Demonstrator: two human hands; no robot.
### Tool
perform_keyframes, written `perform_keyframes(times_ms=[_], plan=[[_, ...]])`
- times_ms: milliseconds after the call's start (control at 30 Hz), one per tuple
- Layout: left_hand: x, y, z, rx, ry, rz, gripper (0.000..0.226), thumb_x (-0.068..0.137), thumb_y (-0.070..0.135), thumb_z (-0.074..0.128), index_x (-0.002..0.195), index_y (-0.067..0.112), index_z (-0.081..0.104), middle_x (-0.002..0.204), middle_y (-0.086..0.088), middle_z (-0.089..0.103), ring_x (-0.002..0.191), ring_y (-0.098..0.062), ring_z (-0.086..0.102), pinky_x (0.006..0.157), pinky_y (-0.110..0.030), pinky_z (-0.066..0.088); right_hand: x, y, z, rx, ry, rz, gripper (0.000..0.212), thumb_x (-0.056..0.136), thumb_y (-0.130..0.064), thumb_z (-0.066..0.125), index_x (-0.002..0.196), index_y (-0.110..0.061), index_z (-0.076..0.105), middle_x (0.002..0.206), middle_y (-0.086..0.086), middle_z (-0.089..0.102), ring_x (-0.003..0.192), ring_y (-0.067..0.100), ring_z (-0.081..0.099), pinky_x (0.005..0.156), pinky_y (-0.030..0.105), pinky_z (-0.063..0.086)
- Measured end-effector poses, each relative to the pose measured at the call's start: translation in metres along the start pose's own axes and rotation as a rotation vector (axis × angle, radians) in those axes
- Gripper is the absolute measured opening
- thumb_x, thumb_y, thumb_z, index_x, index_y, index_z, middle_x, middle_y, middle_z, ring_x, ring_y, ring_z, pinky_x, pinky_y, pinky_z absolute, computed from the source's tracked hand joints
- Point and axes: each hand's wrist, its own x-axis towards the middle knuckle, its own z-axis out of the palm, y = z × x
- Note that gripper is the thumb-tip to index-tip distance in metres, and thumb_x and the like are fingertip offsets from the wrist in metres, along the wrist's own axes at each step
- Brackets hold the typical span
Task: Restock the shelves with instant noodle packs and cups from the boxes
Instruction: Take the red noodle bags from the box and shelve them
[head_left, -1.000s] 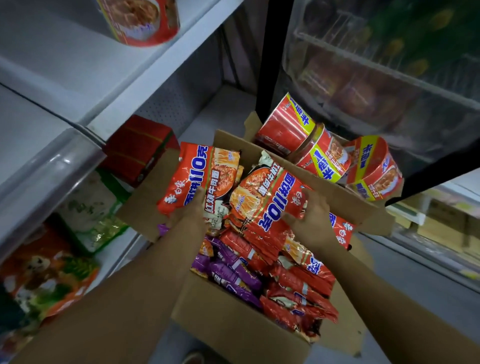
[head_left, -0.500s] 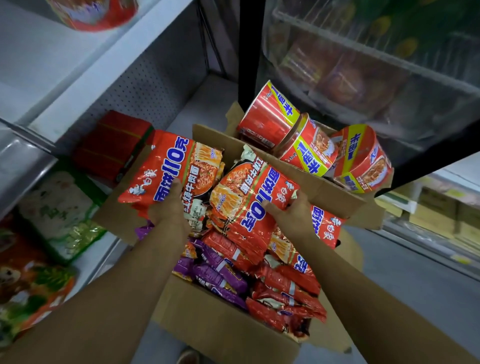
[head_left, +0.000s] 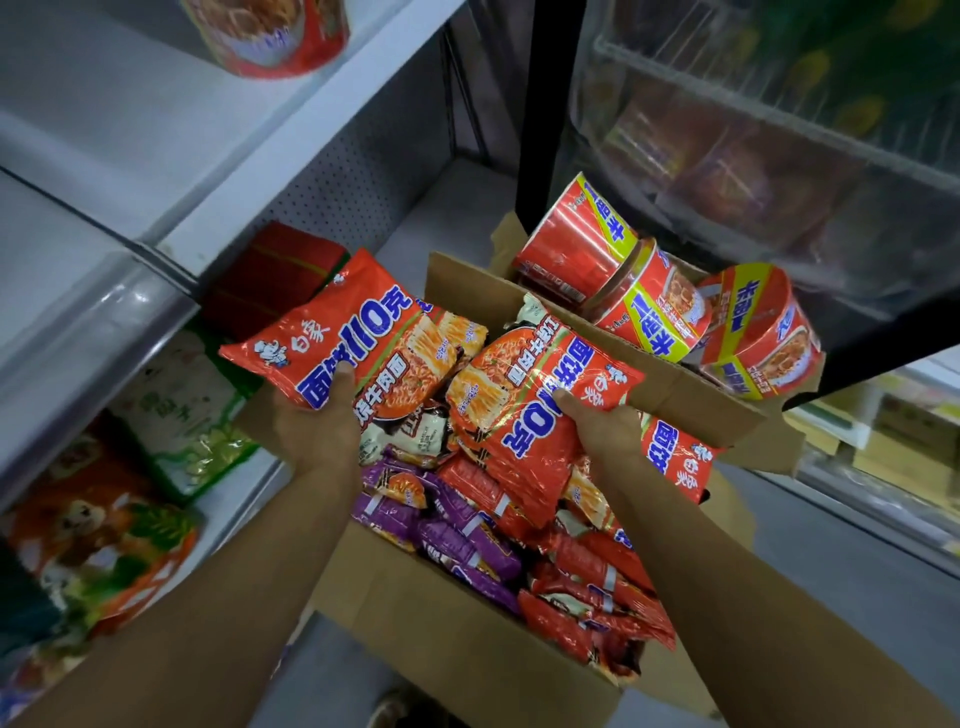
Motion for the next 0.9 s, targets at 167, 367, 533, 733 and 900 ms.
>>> perform_keyframes(times_ms=[167,367,533,733,900], plan=[[-0.007,0.018,-0.024,-0.007,-0.044,0.059,0.031,0.088,0.019,0.068,0.115,0.015,0.054,0.106,0.001,0.066,0.089,-0.013,0.066,0.079,-0.032,0.054,-0.018,-0.012,0.004,0.033,0.016,-0.153,0.047,0.082,-0.017,0.074,0.118,-0.006,0.046,0.096,0.002,0.062,0.075,0.016,0.061,0.067,0.032,0.050],[-0.012,0.033,-0.056,0.029,-0.063,0.089,0.026,0.089,0.022,0.066,0.112,0.019,0.055,0.101,0.001,0.065,0.082,-0.011,0.065,0.071,-0.026,0.051,-0.027,-0.044,-0.004,-0.241,-0.181,-0.342,0.046,0.082,-0.022,0.073,0.120,-0.014,0.047,0.108,0.006,0.067,0.085,0.024,0.068,0.078,0.045,0.057],[-0.012,0.030,-0.080,0.127,-0.096,0.070,0.027,0.089,0.029,0.066,0.114,0.022,0.057,0.106,-0.002,0.065,0.091,-0.021,0.064,0.077,-0.030,0.050,-0.028,-0.082,0.009,-0.627,-0.479,-0.433,0.042,0.084,-0.023,0.071,0.119,-0.022,0.048,0.089,-0.008,0.065,0.073,0.009,0.067,0.060,0.022,0.052],[-0.009,0.024,-0.095,0.162,-0.134,0.050,0.011,0.088,0.030,0.064,0.096,0.030,0.057,0.091,0.004,0.066,0.078,-0.013,0.065,0.069,-0.026,0.049,-0.002,-0.092,0.047,-0.847,-0.626,-0.463,0.048,0.085,-0.020,0.070,0.129,-0.016,0.052,0.105,0.001,0.068,0.078,0.008,0.066,0.064,0.019,0.051],[-0.009,0.024,-0.094,0.163,-0.173,0.028,0.023,0.086,0.031,0.066,0.107,0.024,0.059,0.093,0.001,0.068,0.083,-0.016,0.067,0.067,-0.026,0.050,0.009,-0.071,0.063,-1.082,-0.427,-0.721,0.053,0.088,-0.026,0.066,0.136,-0.015,0.046,0.130,0.007,0.059,0.110,0.023,0.061,0.096,0.040,0.049]])
